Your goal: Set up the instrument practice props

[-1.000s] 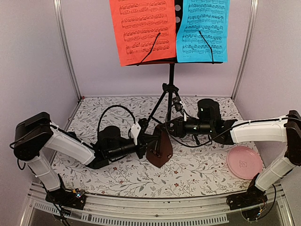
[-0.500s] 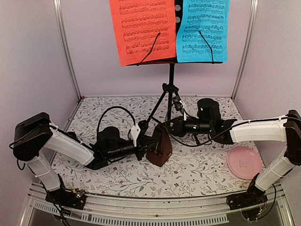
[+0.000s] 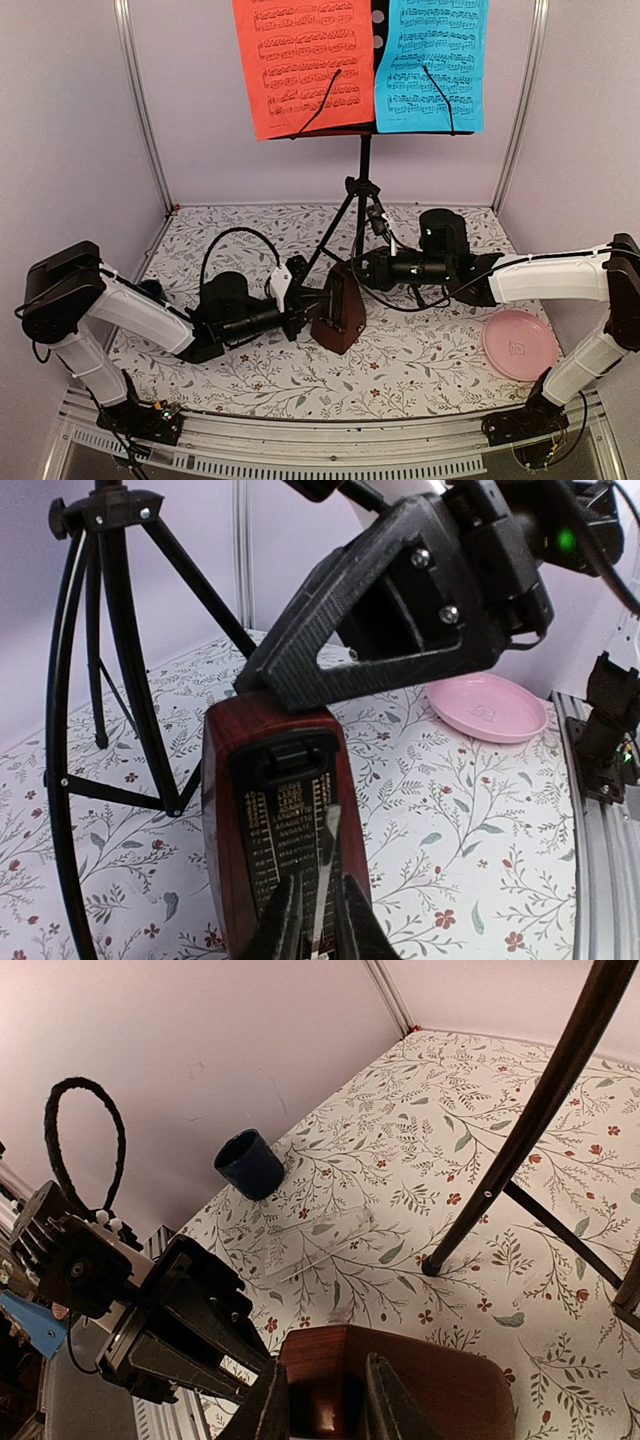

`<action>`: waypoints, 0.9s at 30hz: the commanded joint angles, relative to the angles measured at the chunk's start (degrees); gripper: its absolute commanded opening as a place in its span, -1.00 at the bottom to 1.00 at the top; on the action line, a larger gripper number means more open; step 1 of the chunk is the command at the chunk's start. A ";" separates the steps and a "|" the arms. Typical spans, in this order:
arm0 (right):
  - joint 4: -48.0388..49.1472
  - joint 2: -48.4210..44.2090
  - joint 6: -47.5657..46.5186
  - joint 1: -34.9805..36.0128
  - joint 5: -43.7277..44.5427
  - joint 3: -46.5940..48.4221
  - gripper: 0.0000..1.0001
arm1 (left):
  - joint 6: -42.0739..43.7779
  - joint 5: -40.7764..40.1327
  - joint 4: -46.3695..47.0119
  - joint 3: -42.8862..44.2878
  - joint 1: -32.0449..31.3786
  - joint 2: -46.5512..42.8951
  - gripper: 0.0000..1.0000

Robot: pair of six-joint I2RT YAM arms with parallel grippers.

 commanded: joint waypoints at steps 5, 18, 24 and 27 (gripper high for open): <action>-0.85 0.85 0.33 0.30 -0.22 0.76 -0.45 | -0.26 -6.38 1.82 -1.29 -0.93 -2.37 -0.36; -0.76 1.02 0.46 0.32 -0.40 0.80 -0.45 | -0.44 -11.51 1.49 0.58 -3.33 -0.71 0.21; -0.67 1.53 0.48 0.34 -0.54 0.80 -0.46 | -2.82 -15.16 -0.82 3.78 -3.24 0.87 0.24; -0.72 1.39 0.35 0.29 -0.47 0.63 -0.47 | -4.99 -17.09 -0.51 2.85 -2.88 0.89 0.24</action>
